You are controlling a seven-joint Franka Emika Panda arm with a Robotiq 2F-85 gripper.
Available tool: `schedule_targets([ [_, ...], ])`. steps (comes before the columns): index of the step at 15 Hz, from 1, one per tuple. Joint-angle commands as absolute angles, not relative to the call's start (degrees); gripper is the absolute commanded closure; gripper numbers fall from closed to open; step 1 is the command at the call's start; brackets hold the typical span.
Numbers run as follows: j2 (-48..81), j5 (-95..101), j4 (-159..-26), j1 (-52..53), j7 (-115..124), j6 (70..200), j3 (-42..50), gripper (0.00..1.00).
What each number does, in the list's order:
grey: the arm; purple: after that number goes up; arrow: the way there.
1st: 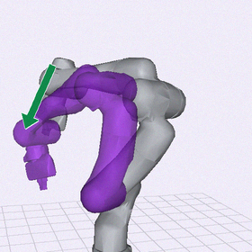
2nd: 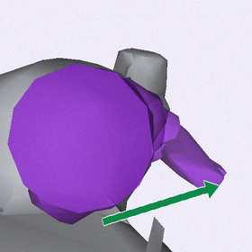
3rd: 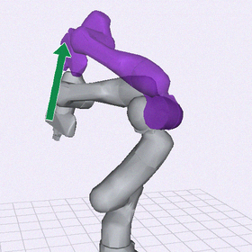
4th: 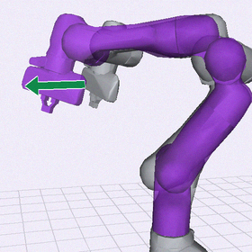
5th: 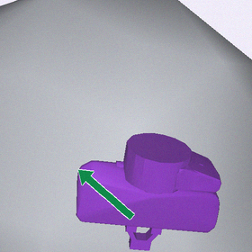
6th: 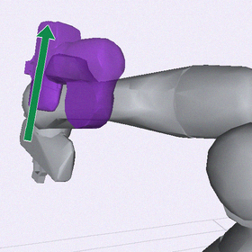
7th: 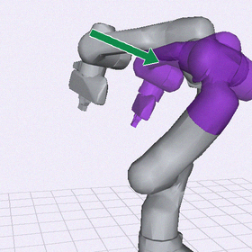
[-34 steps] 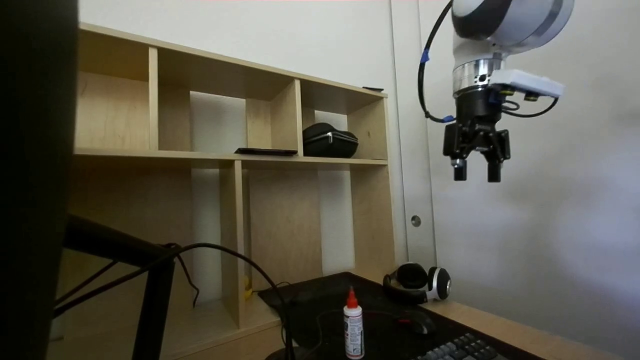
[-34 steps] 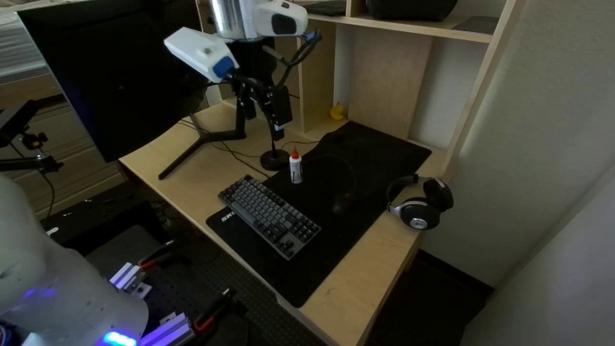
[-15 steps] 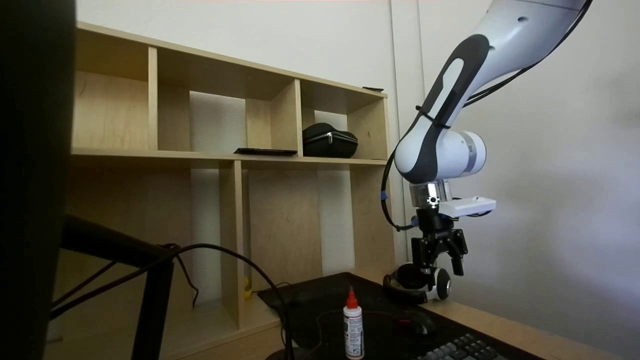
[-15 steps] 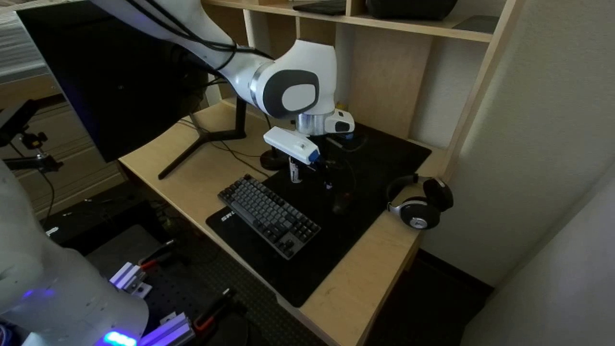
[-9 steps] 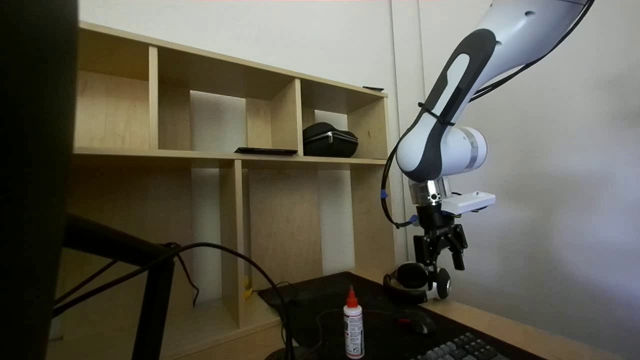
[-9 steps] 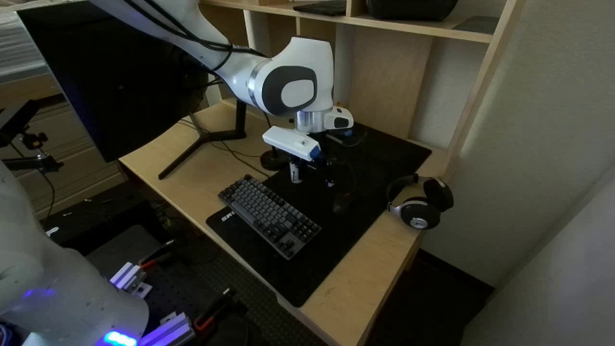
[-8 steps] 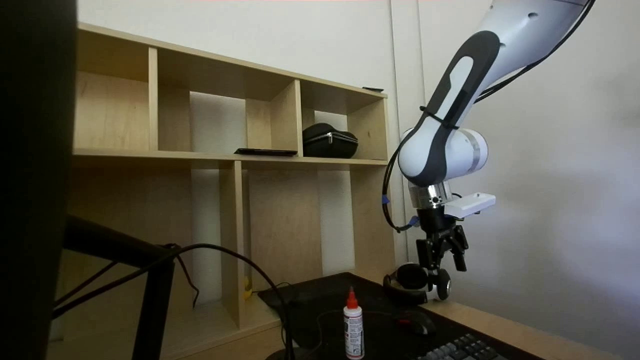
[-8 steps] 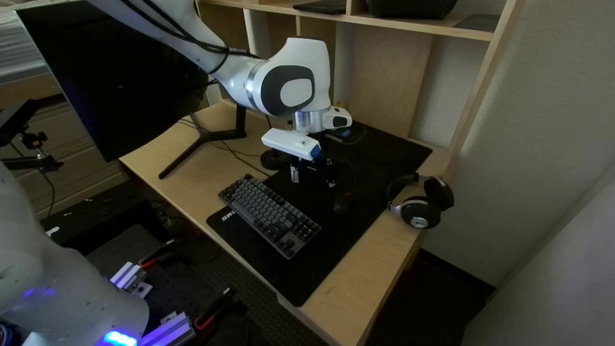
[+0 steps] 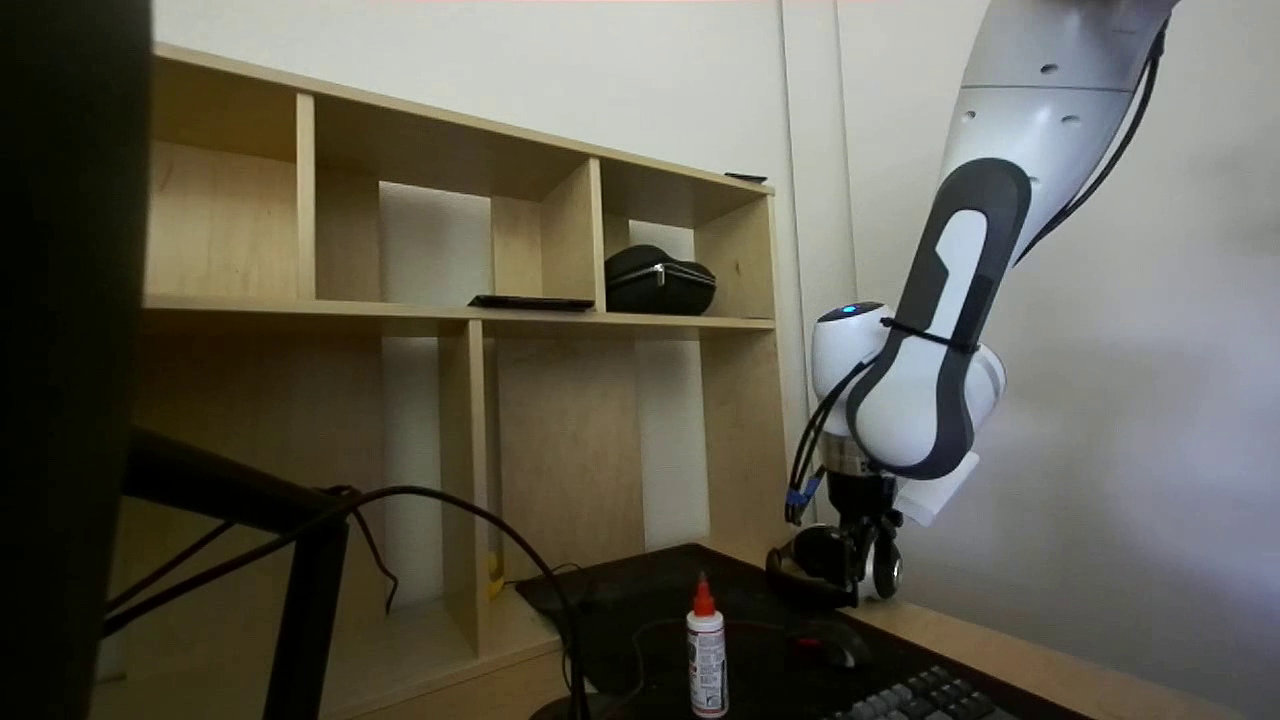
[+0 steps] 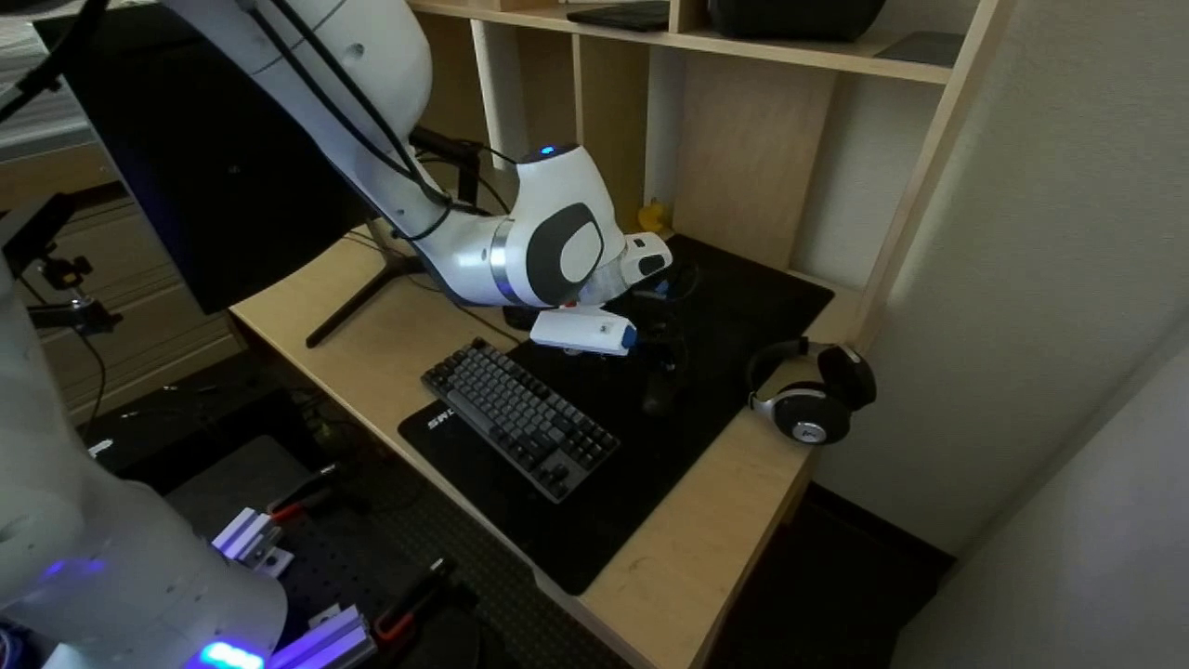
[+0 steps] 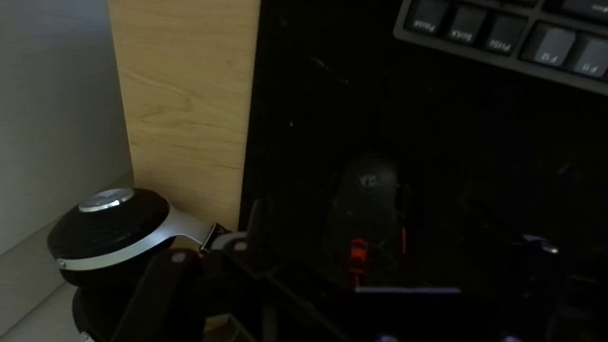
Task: Move the mouse to the left
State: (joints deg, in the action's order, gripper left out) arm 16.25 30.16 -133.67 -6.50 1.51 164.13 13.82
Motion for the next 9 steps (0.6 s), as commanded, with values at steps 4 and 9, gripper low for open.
schedule_targets([
  [4, 19.4, 22.7, -132.1, -6.0, -0.8, 166.7, 14.0, 0.00],
  [9, 24.6, 12.5, -127.2, -9.9, -5.7, 162.5, 6.7, 0.00],
])
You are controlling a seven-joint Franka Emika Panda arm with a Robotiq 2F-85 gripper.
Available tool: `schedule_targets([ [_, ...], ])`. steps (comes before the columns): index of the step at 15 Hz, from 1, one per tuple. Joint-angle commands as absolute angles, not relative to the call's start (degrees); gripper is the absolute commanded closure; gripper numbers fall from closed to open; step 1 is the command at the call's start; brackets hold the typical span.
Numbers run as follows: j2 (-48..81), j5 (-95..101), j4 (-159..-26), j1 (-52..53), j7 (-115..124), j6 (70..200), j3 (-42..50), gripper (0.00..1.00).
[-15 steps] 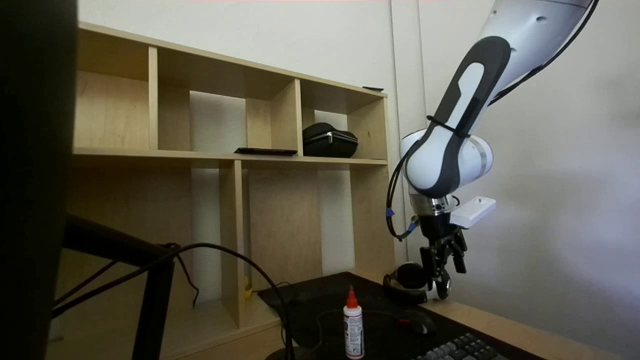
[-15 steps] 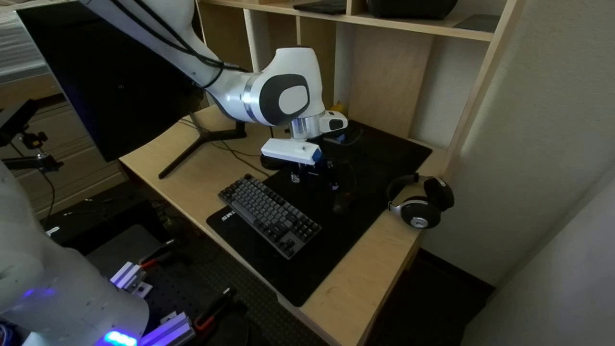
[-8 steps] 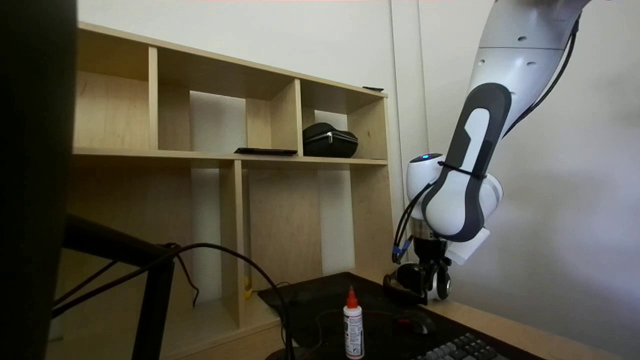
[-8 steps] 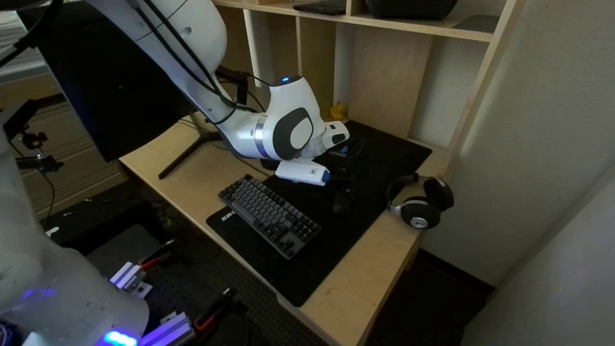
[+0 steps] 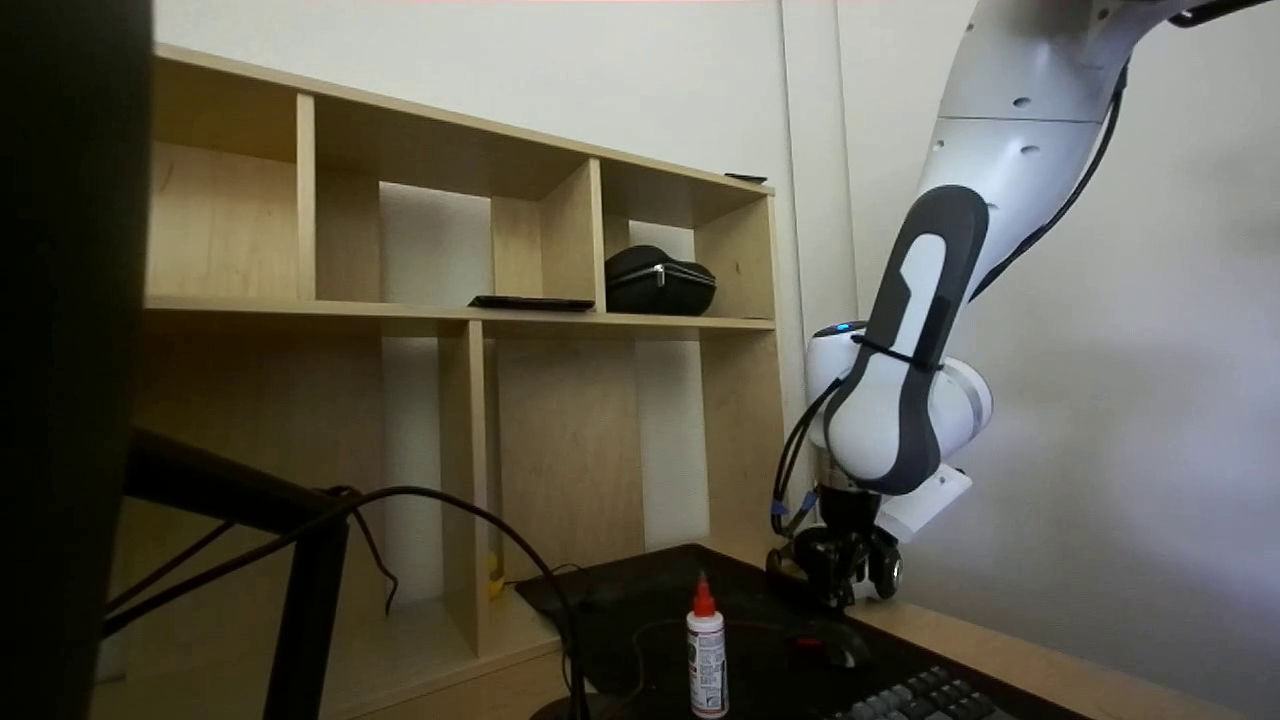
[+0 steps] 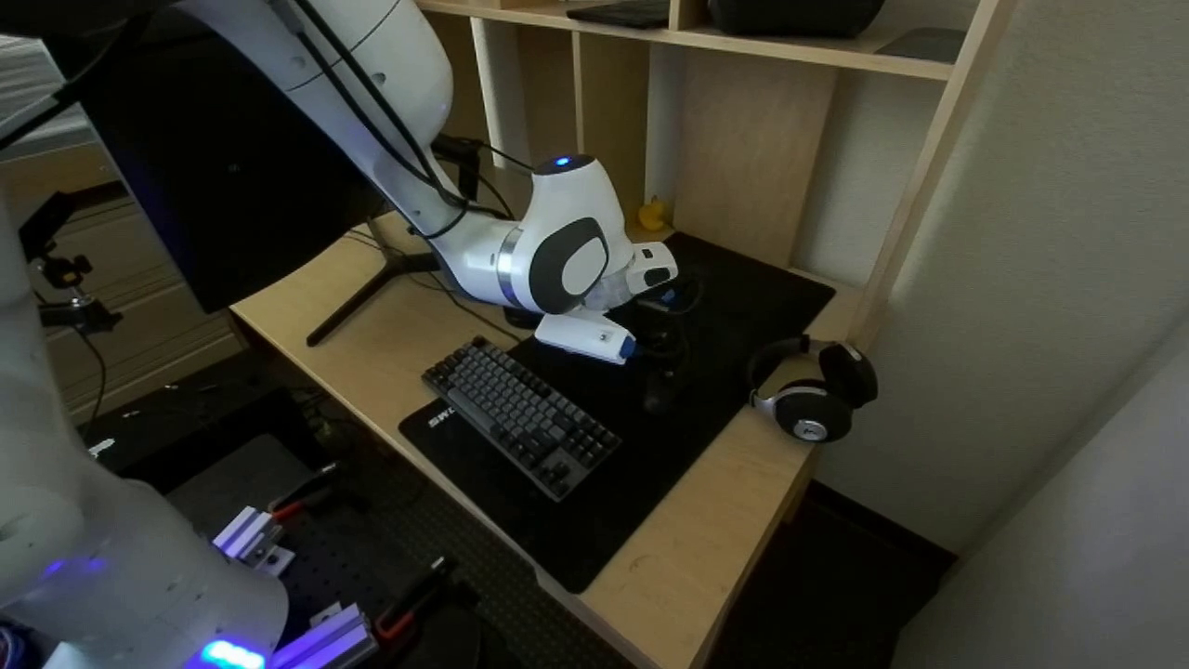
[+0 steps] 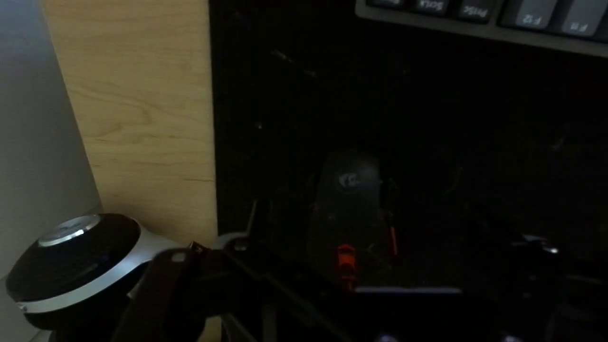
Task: Move the mouse to the left
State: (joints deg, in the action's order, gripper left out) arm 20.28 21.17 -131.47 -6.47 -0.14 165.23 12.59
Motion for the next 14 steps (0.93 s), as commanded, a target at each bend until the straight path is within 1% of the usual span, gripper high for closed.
schedule_targets([
  [1, 25.9, 8.9, -125.3, -11.0, -7.1, 161.3, 4.8, 0.00],
  [3, 28.6, 4.2, -121.3, -12.1, -8.7, 159.9, 2.9, 0.00],
  [6, 31.2, 4.2, -115.7, -10.6, -6.5, 156.6, 5.7, 0.00],
  [8, 31.3, 7.8, -113.8, -7.9, -3.5, 156.0, 10.2, 0.00],
  [9, 32.1, 8.7, -112.4, -7.7, -3.5, 154.9, 11.0, 0.00],
  [10, 30.6, 6.9, -115.4, -9.2, -4.8, 157.5, 8.7, 0.00],
  [13, 30.7, 8.0, -113.9, -9.0, -4.4, 156.2, 10.0, 0.00],
  [14, 31.5, 6.6, -113.4, -10.1, -5.8, 154.9, 8.5, 0.00],
])
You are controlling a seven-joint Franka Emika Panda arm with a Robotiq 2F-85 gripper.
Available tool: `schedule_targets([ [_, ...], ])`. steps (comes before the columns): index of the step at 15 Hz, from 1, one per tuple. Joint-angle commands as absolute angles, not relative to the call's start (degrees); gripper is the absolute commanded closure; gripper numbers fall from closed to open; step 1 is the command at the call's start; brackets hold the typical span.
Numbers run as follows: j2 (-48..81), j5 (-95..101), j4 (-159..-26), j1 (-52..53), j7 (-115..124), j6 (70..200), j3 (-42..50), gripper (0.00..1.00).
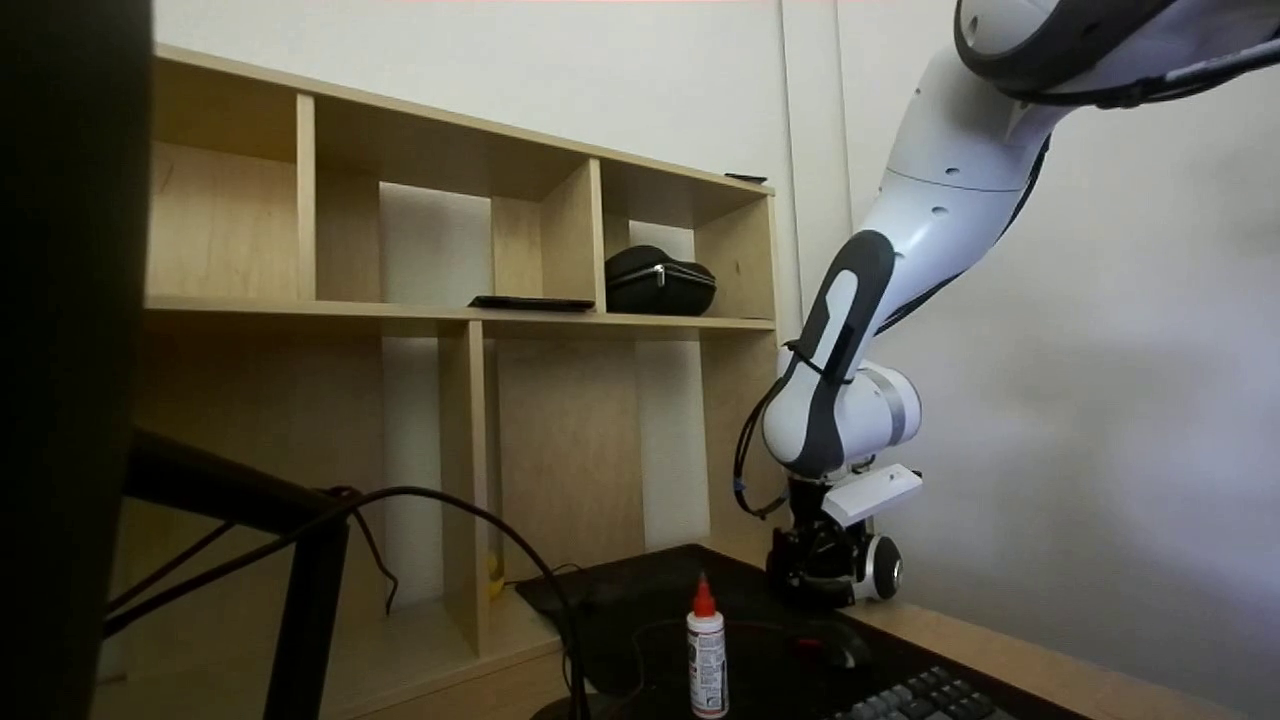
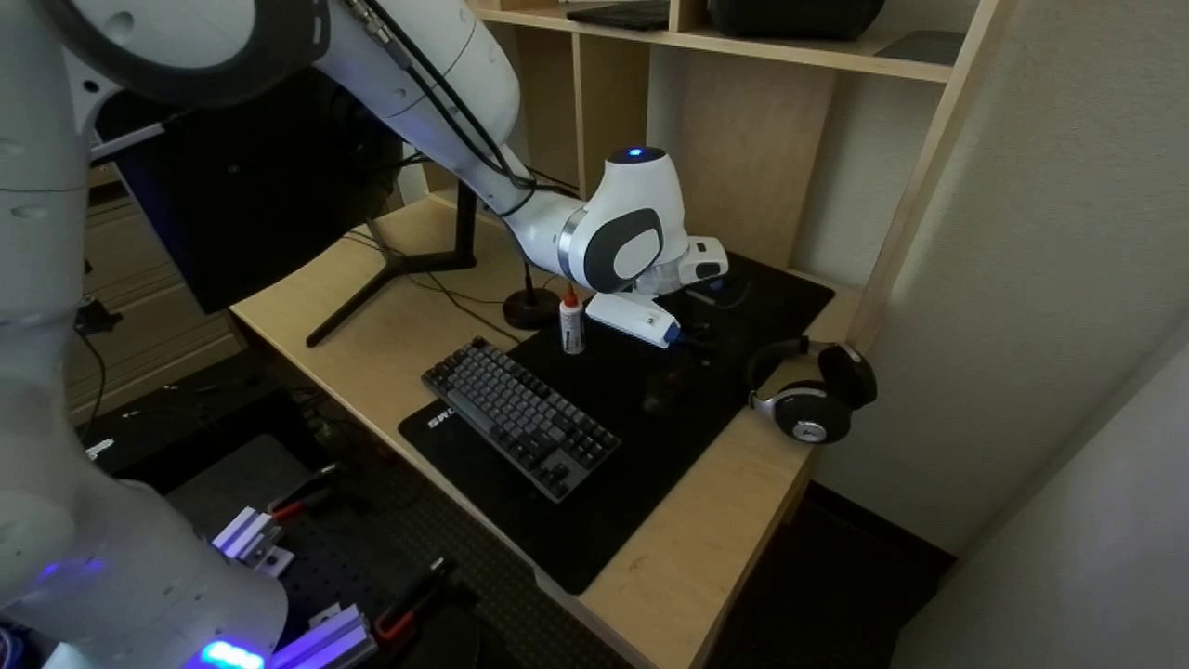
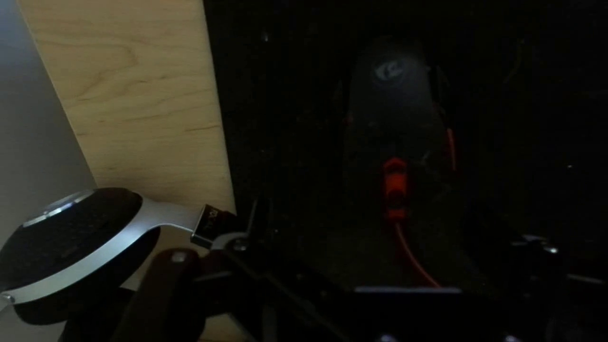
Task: Move the mouse to the left
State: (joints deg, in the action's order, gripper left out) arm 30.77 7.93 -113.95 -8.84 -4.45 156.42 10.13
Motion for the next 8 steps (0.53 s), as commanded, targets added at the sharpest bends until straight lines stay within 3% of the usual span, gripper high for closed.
schedule_targets([
  [1, 32.0, 5.1, -113.1, -11.3, -7.0, 154.4, 7.1, 0.00],
  [8, 34.6, 3.5, -113.2, -11.4, -5.4, 154.6, 7.6, 0.00],
])
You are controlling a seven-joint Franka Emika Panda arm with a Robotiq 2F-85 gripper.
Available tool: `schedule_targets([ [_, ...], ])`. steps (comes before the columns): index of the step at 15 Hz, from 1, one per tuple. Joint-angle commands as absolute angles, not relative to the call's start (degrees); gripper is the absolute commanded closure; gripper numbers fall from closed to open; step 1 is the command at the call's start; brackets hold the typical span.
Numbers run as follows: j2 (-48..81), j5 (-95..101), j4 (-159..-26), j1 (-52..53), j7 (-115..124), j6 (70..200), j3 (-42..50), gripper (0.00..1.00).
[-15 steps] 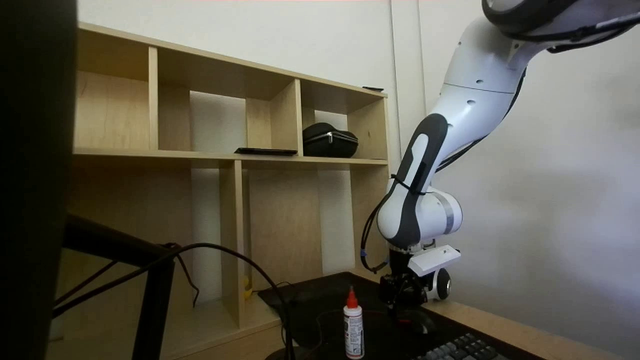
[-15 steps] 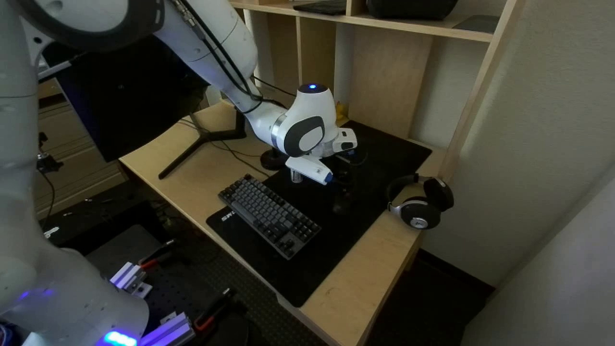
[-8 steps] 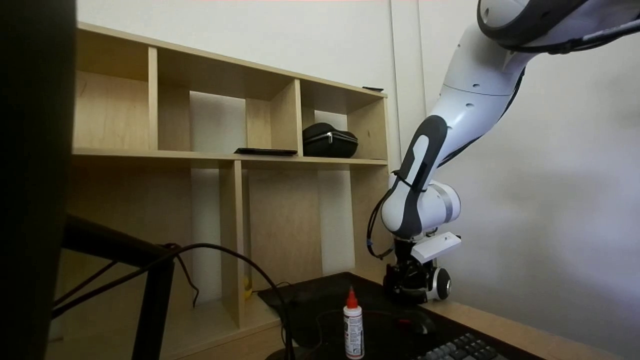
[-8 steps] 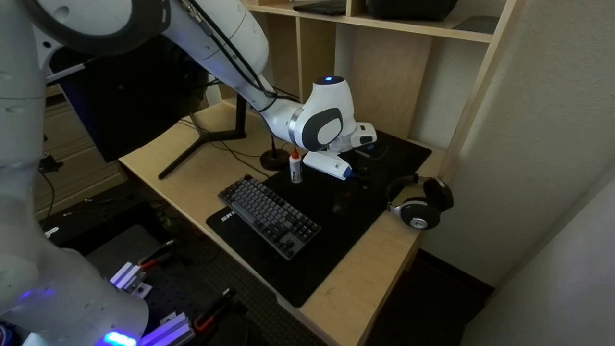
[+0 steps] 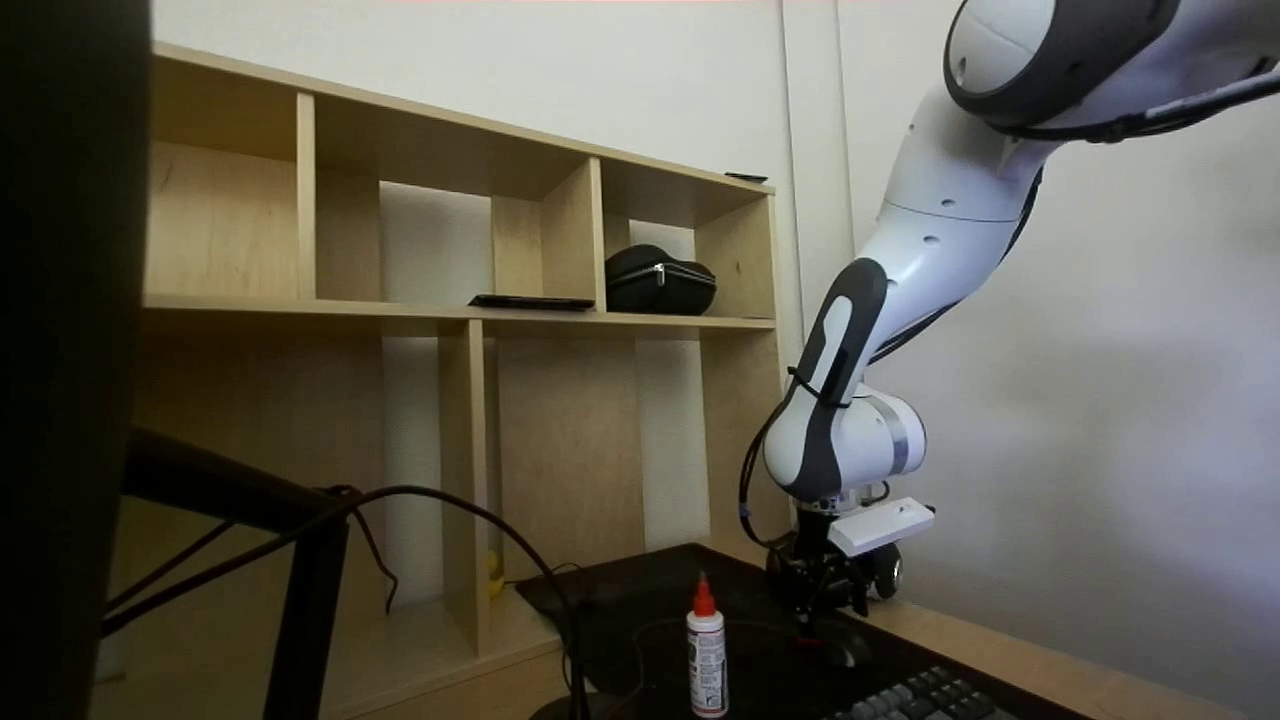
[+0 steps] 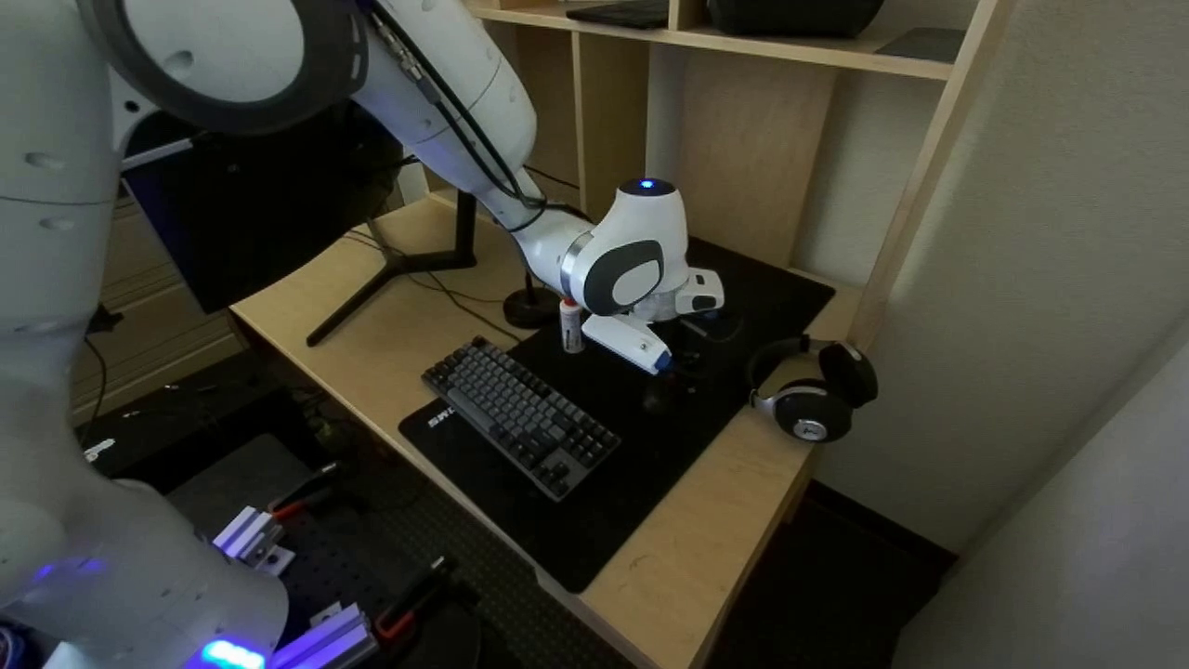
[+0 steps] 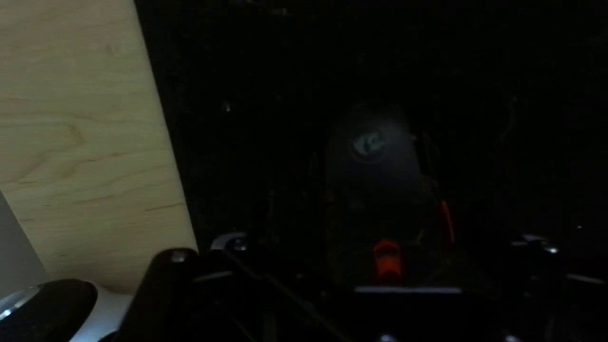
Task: Move the mouse to the left
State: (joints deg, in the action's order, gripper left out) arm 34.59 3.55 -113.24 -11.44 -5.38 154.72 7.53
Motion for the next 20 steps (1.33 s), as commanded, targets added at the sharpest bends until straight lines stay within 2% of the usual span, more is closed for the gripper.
schedule_targets([
  [1, 34.5, 3.5, -113.1, -11.4, -5.4, 154.6, 7.6, 0.00],
  [10, 36.4, 3.9, -113.0, -10.8, -5.2, 154.5, 7.6, 0.00],
  [11, 36.3, 3.7, -113.0, -11.1, -5.9, 154.6, 7.1, 0.25],
  [12, 36.4, 3.7, -113.0, -11.1, -5.8, 154.7, 7.2, 0.27],
  [16, 36.7, 3.4, -113.2, -11.7, -6.4, 155.2, 6.9, 0.54],
  [17, 36.8, 3.4, -113.2, -11.8, -6.4, 155.3, 6.9, 0.57],
  [20, 35.3, 3.9, -113.8, -11.3, -5.7, 154.2, 7.7, 0.57],
])
